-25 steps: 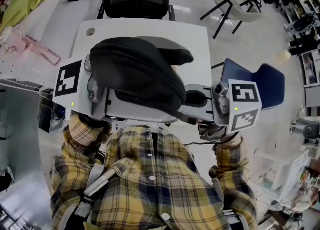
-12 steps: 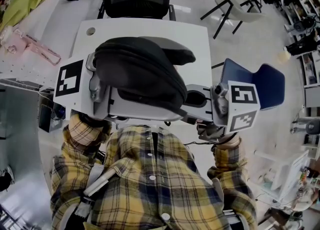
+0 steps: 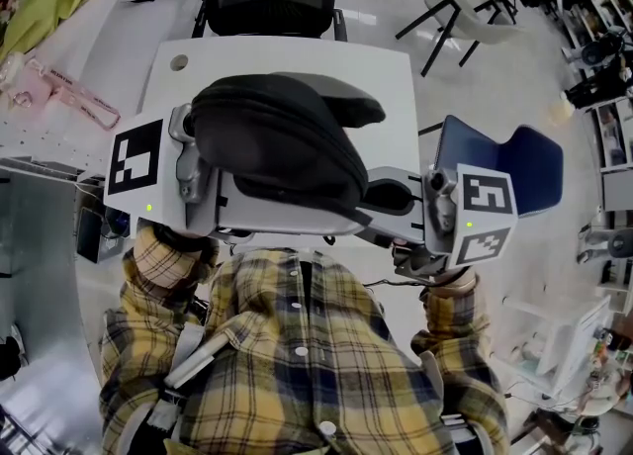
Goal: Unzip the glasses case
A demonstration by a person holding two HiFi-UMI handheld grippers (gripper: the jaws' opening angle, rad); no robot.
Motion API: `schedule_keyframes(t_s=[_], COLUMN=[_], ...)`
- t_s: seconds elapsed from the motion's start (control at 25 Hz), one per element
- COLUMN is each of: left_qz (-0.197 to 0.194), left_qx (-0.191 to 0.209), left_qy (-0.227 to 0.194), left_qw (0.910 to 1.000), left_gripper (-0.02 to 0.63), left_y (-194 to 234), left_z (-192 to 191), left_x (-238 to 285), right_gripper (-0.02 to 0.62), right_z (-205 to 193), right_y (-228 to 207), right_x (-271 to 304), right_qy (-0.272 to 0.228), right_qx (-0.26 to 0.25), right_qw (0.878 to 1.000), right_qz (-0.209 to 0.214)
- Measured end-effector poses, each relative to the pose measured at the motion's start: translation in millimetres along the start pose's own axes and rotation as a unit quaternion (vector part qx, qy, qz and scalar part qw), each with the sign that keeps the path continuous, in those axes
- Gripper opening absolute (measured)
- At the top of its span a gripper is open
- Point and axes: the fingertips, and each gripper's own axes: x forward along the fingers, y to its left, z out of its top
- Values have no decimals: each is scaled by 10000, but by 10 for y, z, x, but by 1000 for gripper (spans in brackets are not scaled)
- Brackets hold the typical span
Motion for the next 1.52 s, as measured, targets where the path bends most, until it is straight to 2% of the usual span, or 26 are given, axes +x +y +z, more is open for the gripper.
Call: schedule_keyframes(t_s=[0.24, 0.4, 0.56, 0.72, 0.88, 1.16, 1.32, 1.52], left_qz=[213, 447, 712, 992, 1249, 1948, 2243, 2394], left_qx=[99, 176, 308, 451, 467, 394, 425, 386], left_qy=[305, 546, 907, 1386, 1679, 2123, 2307, 2419], left_qw=[9993, 9974, 9928, 9843, 9767, 9568, 9459, 9395], left_gripper=[247, 247, 247, 248, 248, 247, 247, 249], left_y=[60, 117, 178, 227, 283, 364, 381, 370], left_z=[-54, -93, -196, -383, -547, -875, -1034, -1156], left_x=[-60, -149, -215, -293, -390, -593, -684, -716], right_gripper=[0, 0, 0, 0, 0, 0, 0, 0], right_z=[25, 69, 159, 223, 304, 444, 441, 390], right_y=[-55, -105, -158, -189, -209, -281, -352, -458], right_x=[-84, -175, -264, -297, -302, -396, -440, -461], right_qy=[-145, -304, -459, -506, -581, -831, -981, -1057], right_qx=[-55, -117, -319, -721, -1190, -1795, -1949, -2031], right_qw=[9997, 9986, 9946, 9860, 9710, 9351, 9161, 8950], right_qz=[-170, -427, -870, -1416, -1992, -2940, -3363, -3829])
